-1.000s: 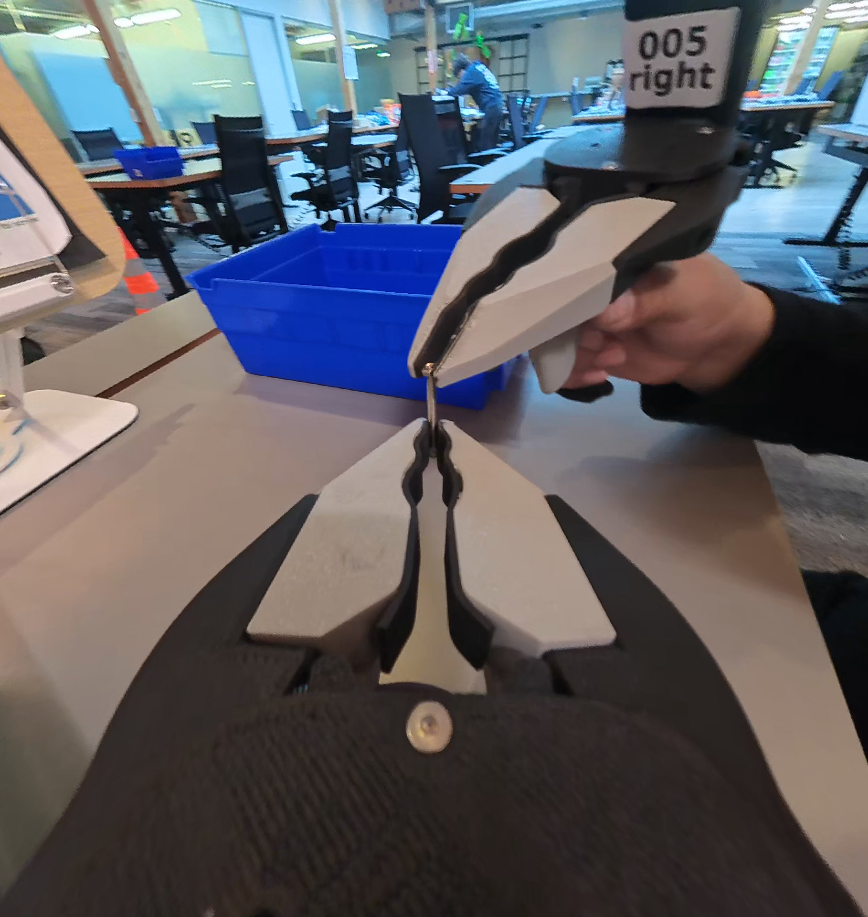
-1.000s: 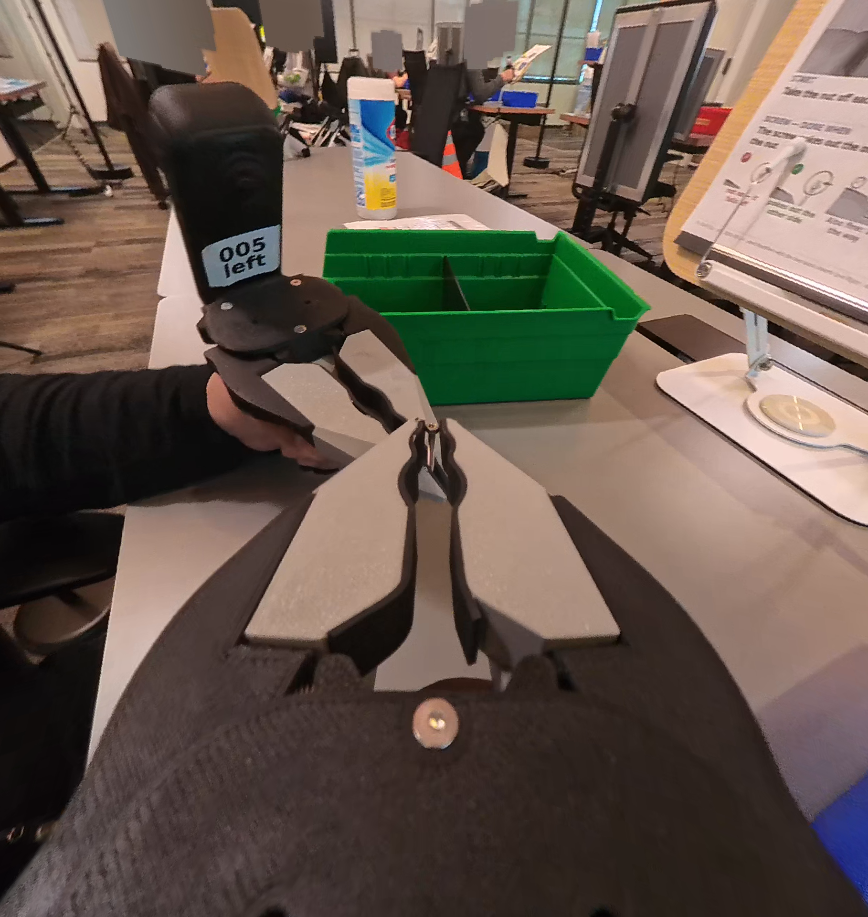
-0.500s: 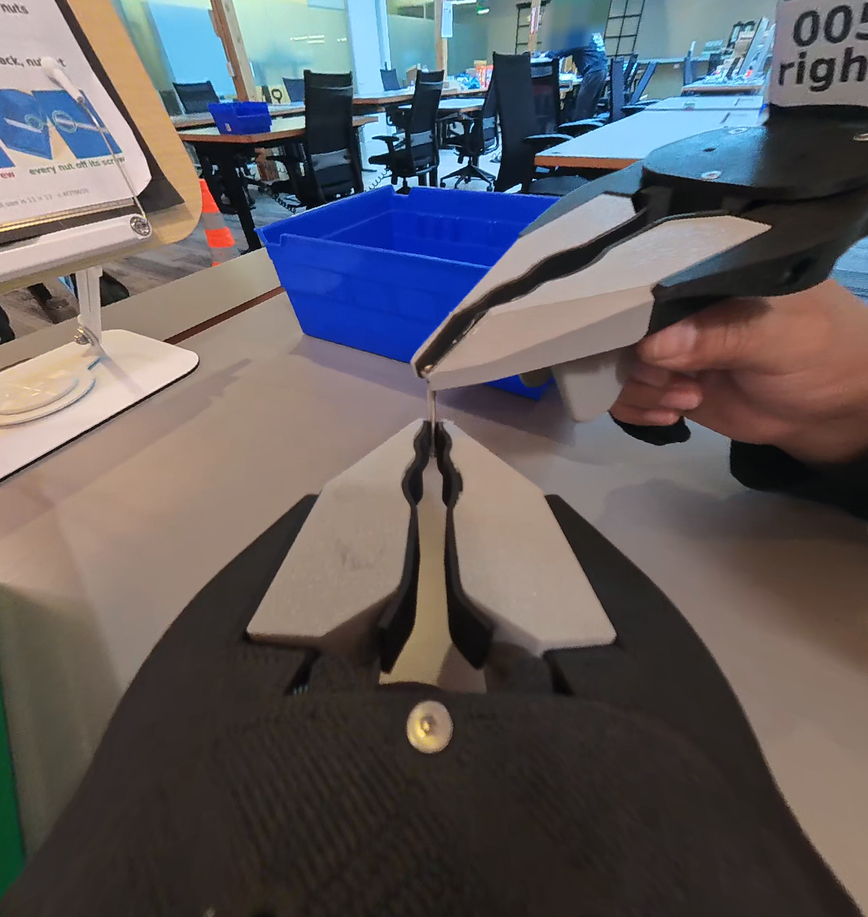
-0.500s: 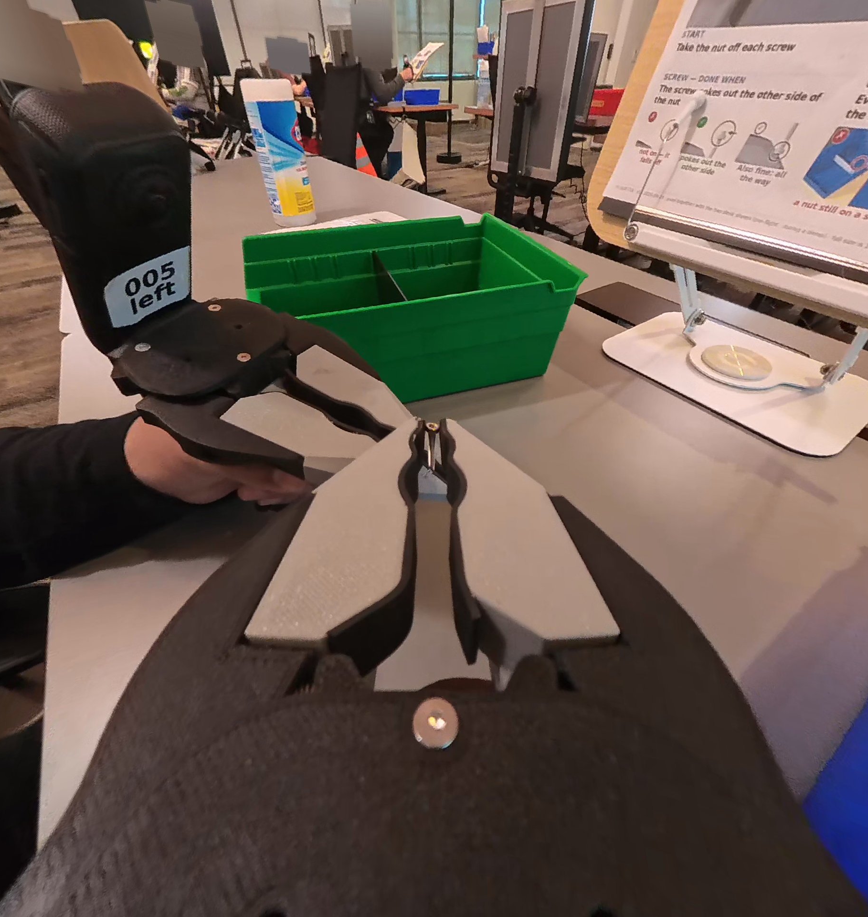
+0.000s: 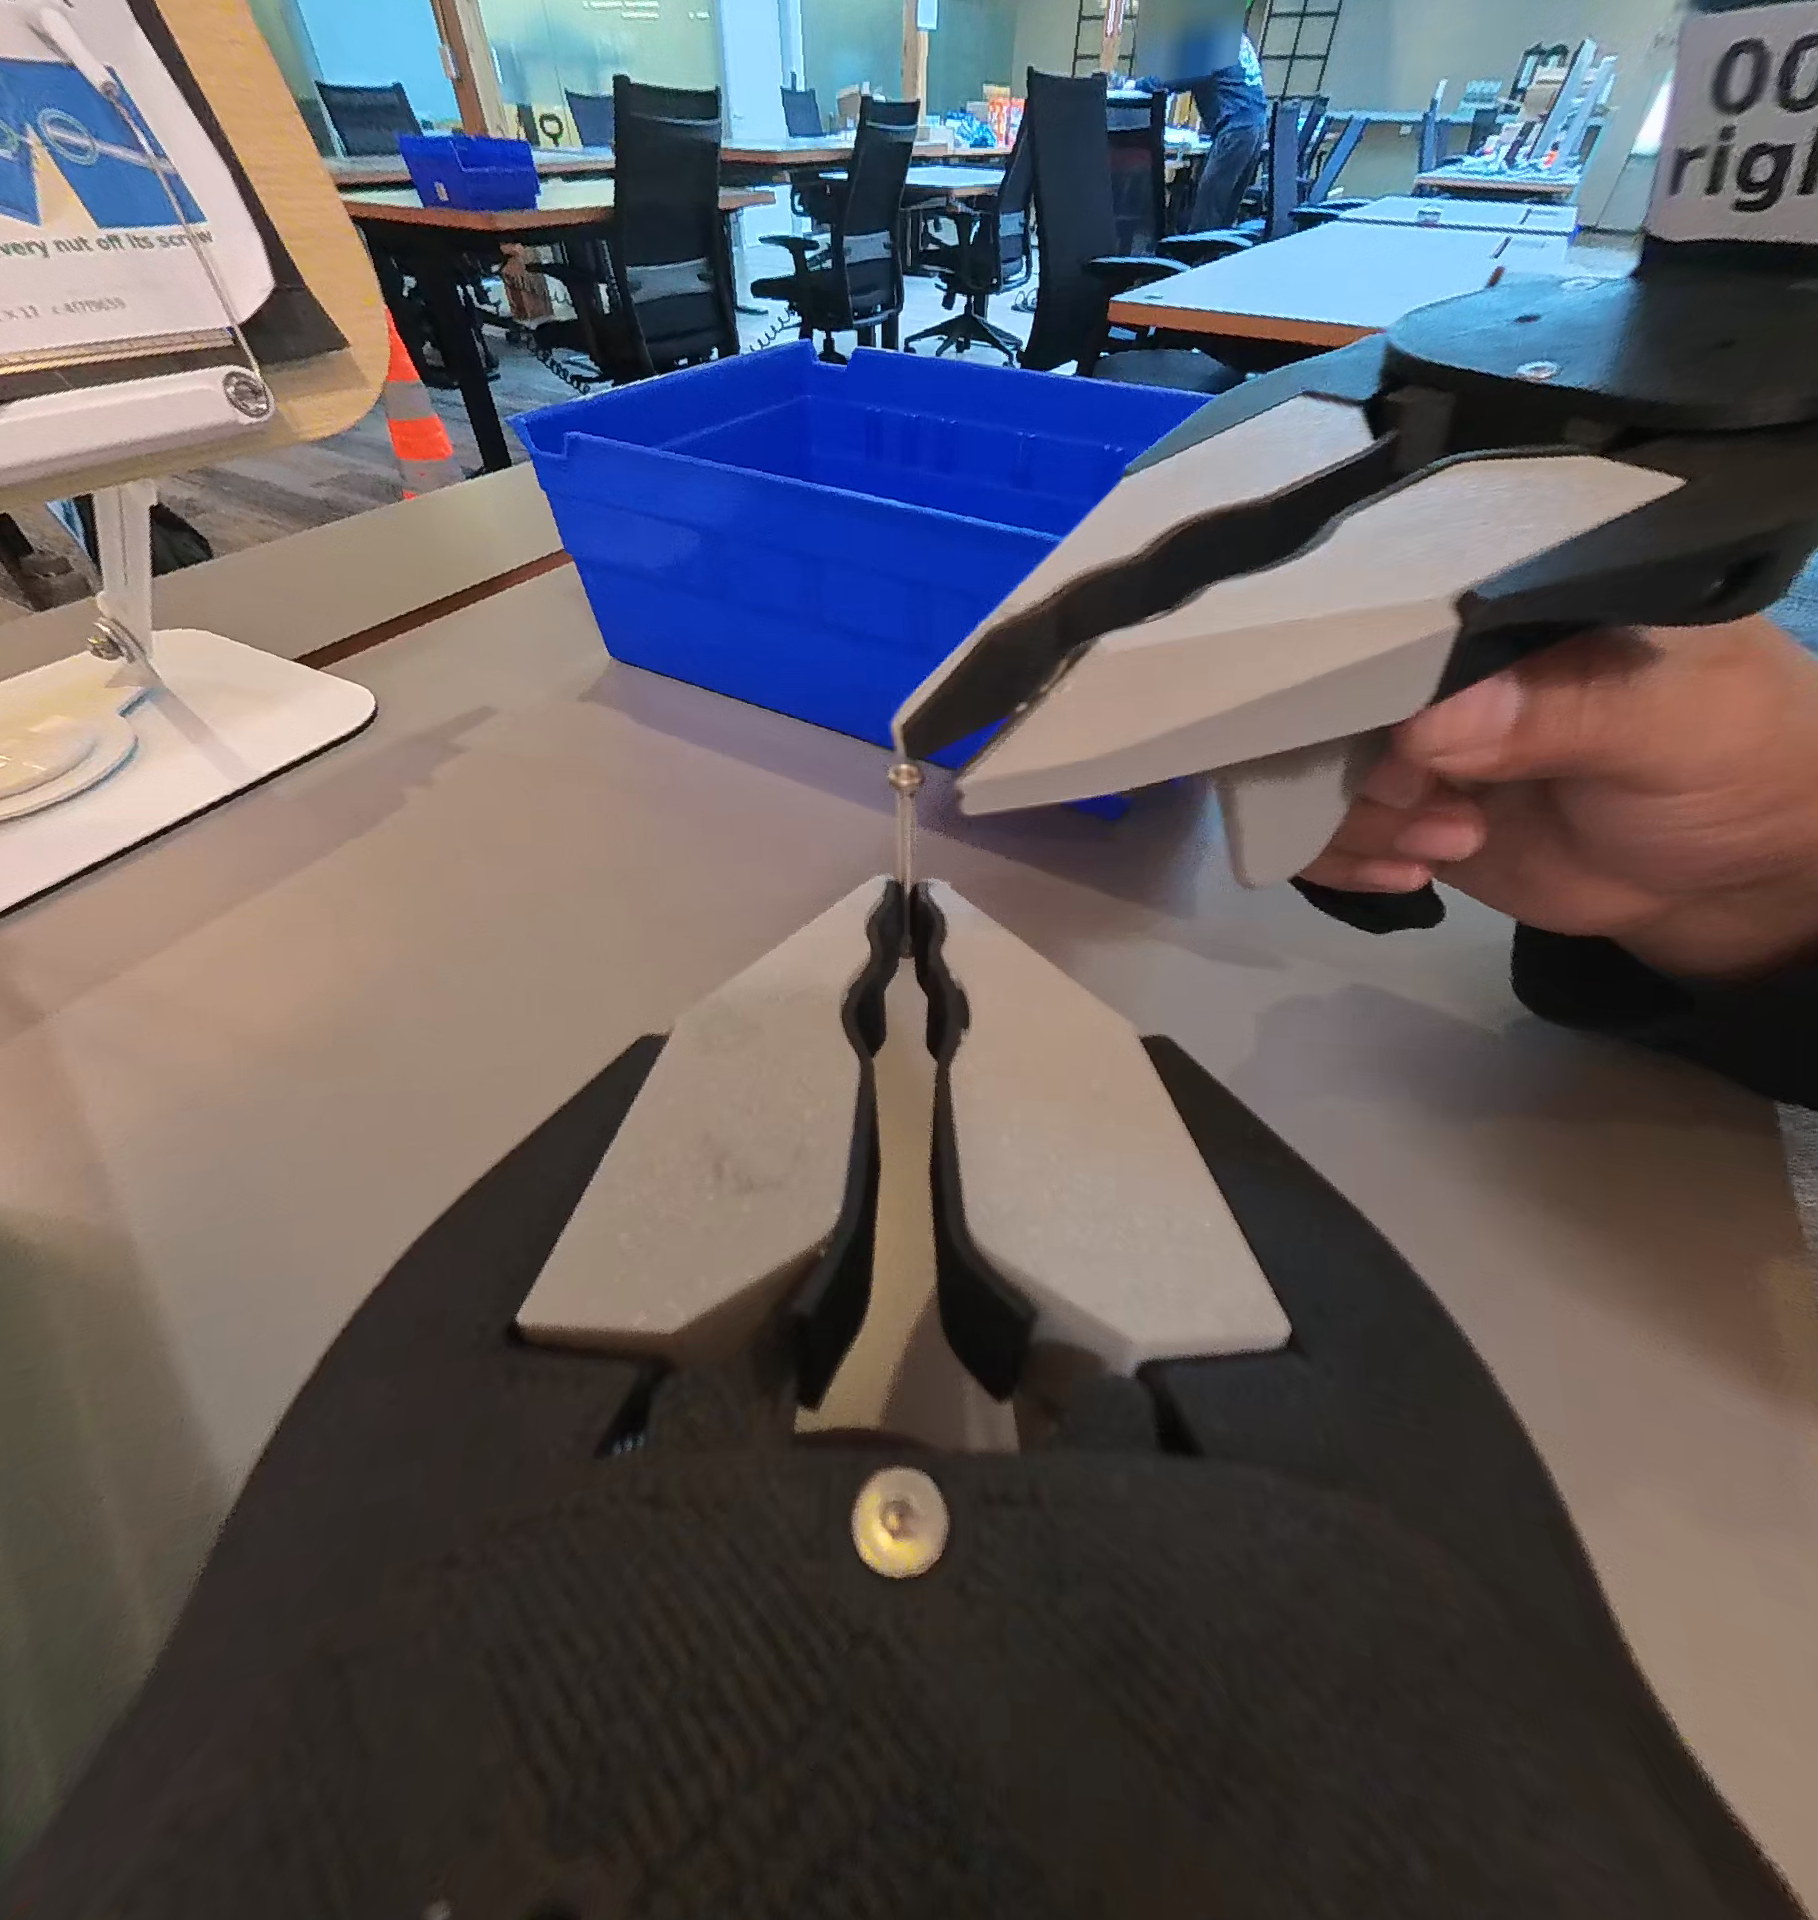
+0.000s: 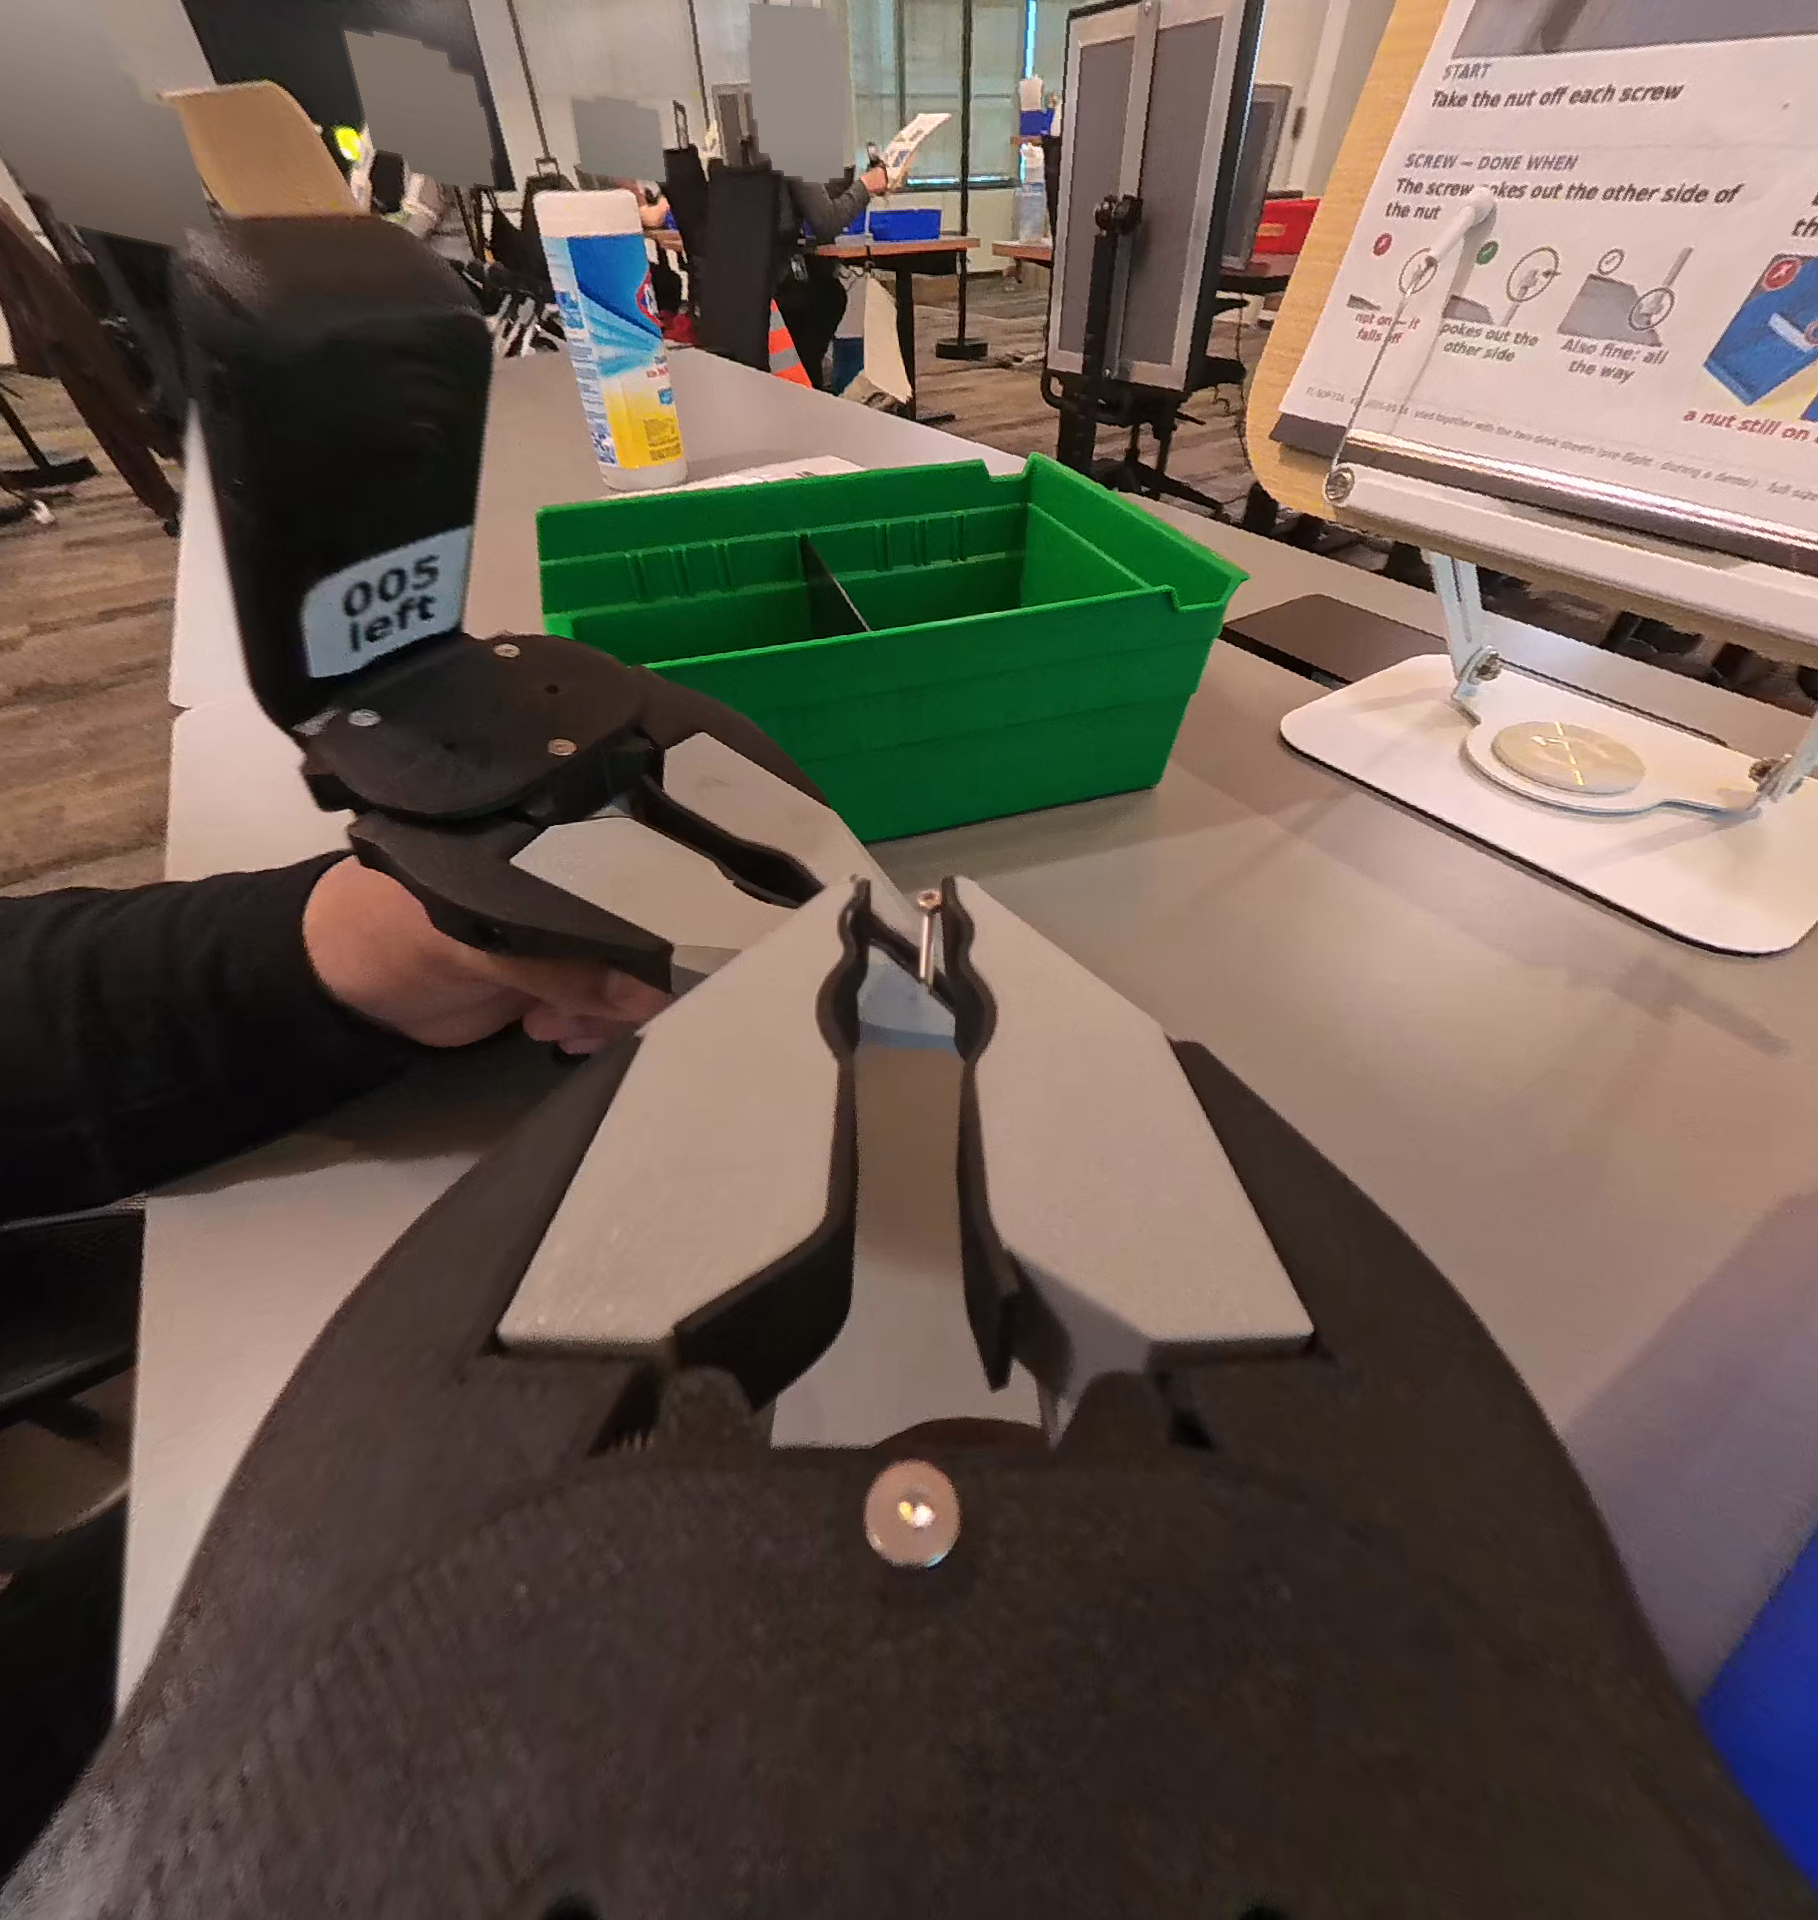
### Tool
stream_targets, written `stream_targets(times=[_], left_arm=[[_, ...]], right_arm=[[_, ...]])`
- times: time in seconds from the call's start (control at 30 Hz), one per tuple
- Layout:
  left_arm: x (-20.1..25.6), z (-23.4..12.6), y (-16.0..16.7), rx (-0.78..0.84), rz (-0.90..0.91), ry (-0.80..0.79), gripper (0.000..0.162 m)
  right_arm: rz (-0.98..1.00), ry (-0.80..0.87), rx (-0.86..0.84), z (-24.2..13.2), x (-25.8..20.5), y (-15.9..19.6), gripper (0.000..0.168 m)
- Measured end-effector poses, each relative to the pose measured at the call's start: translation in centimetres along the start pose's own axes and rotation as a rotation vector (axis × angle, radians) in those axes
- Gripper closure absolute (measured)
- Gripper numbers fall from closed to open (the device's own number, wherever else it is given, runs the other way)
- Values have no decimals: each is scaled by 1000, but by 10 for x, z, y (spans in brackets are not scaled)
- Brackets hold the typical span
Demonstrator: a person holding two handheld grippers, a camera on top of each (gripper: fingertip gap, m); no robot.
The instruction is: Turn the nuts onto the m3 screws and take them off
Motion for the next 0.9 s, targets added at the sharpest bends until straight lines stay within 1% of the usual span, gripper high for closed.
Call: stream_targets(times=[0.23,0.3,0.4,0.47,0.63,0.9], left_arm=[[0,1,1,-7,-4,10,162],[1,1,1,-3,0,17,162],[3,1,0,2,5,36,162],[5,1,-1,8,10,63,162],[11,2,-1,11,42,102,162],[20,2,-5,32,68,147,162]], right_arm=[[-21,-24,54,-22,6,-4,152],[-30,-59,57,-24,9,-3,149],[-37,-156,54,-22,9,-1,146],[-54,-190,35,-18,10,-1,142],[-80,-241,33,-13,12,0,139],[-97,-302,32,-9,8,3,139]])
Point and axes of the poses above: each gripper's, where its closed fingertips meet, z out along the fingers, y out of its underside, x = y × z across the jaws, the point moved 10 cm from there along -z, back along the fingers, and after that the axes turned 2 degrees about y, right-handed, at the moved point
